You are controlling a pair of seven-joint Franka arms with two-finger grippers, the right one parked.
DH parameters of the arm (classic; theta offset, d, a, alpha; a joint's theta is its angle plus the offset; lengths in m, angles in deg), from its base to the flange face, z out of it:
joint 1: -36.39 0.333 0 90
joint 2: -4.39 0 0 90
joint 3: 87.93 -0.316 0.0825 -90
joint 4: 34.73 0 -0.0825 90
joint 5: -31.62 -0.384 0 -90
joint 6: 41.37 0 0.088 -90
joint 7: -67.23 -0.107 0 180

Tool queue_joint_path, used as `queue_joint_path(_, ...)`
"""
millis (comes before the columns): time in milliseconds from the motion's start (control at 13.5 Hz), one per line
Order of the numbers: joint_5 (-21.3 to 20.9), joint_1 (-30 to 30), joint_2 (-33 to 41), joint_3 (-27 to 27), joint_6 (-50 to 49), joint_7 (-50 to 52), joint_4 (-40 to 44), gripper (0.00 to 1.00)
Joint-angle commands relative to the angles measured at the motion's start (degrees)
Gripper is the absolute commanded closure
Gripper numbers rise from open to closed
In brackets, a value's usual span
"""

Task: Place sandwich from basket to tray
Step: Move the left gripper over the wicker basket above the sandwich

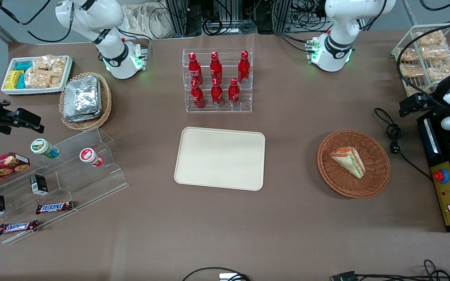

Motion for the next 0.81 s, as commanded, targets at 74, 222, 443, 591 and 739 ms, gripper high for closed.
queue_joint_path(74, 0.09, 0.29, -0.68, 0.26, -1.25, 0.13, 1.79, 0.0)
queue_joint_path(222, -0.09, 0.29, -0.68, 0.17, -1.34, 0.12, 1.88, 0.0)
queue_joint_path(443, -0.18, 0.29, -1.64, 0.26, -1.34, 0.39, 2.06, 0.0)
queue_joint_path(591, -0.44, 0.12, -2.17, 0.26, -1.34, 0.39, 2.06, 0.0)
queue_joint_path(739, -0.35, 0.12, -2.17, 0.35, -1.34, 0.39, 2.06, 0.0)
